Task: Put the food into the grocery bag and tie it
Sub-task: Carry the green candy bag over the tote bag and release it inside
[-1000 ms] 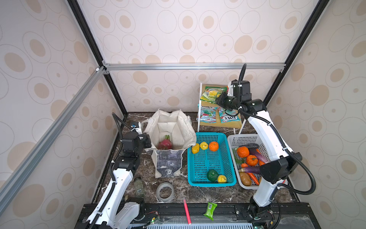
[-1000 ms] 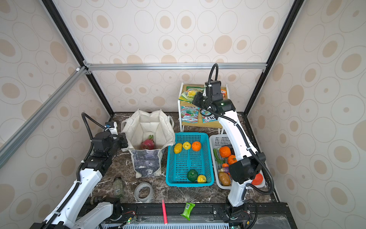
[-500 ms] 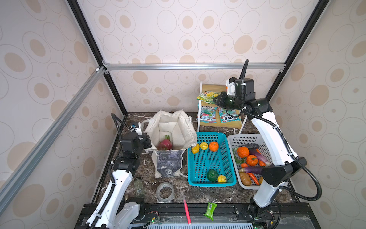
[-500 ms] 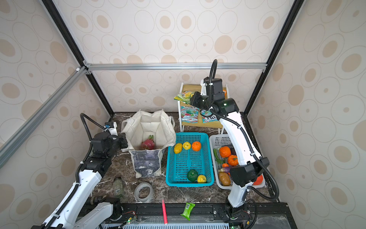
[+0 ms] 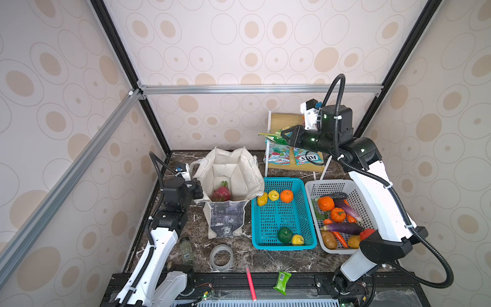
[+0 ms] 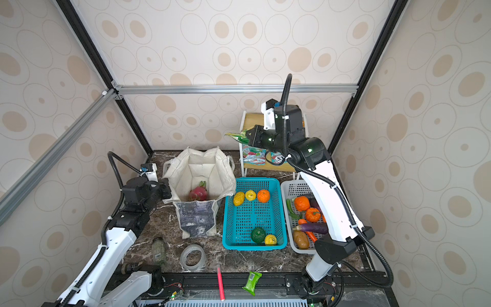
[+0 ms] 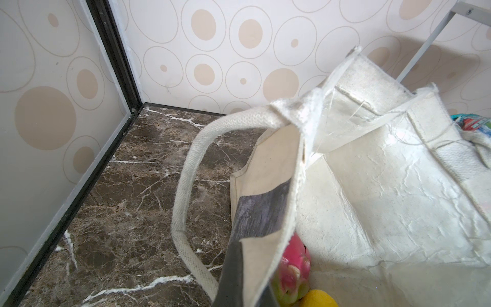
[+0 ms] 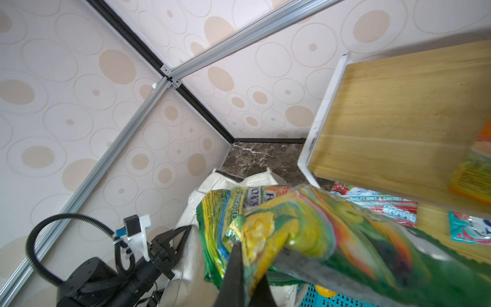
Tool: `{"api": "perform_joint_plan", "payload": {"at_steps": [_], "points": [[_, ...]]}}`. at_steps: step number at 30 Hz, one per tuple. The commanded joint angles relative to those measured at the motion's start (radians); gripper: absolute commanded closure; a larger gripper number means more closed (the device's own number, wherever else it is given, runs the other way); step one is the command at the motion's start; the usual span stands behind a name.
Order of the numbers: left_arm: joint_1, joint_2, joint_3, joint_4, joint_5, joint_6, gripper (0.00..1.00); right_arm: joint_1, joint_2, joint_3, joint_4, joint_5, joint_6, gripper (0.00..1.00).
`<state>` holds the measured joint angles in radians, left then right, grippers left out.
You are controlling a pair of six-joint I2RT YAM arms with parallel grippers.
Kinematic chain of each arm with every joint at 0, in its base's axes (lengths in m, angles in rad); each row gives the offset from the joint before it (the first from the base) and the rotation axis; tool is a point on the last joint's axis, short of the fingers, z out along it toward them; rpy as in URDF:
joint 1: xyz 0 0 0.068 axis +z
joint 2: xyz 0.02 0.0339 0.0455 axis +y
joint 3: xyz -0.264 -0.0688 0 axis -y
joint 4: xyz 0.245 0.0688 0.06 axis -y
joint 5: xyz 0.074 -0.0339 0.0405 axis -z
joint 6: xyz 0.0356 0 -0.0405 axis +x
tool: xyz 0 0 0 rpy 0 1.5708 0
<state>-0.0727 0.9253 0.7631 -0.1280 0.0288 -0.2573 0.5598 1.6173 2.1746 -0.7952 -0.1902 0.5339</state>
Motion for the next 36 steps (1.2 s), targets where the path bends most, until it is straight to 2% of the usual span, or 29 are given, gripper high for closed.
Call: {"api": "perform_joint_plan", "payload": {"at_steps": [1, 5, 13, 21, 29, 33, 36], "points": [[0.007, -0.005, 0.019, 0.031, 0.003, 0.007, 1.0, 0.072, -0.047, -0.036, 0.068, 0.036, -0.029, 1.0], [0.007, 0.012, 0.027, 0.019, 0.005, 0.006, 1.0, 0.164, -0.019, -0.074, 0.116, 0.051, -0.022, 1.0], [0.007, 0.012, 0.025, 0.022, 0.008, 0.005, 1.0, 0.287, 0.179, 0.005, 0.127, 0.053, -0.02, 1.0], [0.005, 0.015, 0.023, 0.024, 0.017, 0.002, 1.0, 0.297, 0.387, 0.057, 0.233, -0.026, 0.009, 1.0], [0.005, 0.018, 0.024, 0.023, 0.01, 0.004, 1.0, 0.291, 0.618, 0.248, 0.196, 0.065, -0.065, 1.0], [0.005, 0.025, 0.025, 0.021, 0.011, 0.003, 1.0, 0.275, 0.678, 0.222, 0.305, 0.029, -0.058, 1.0], [0.005, 0.023, 0.026, 0.018, 0.008, 0.003, 1.0, 0.275, 0.694, 0.167, 0.357, 0.043, -0.069, 1.0]]}}
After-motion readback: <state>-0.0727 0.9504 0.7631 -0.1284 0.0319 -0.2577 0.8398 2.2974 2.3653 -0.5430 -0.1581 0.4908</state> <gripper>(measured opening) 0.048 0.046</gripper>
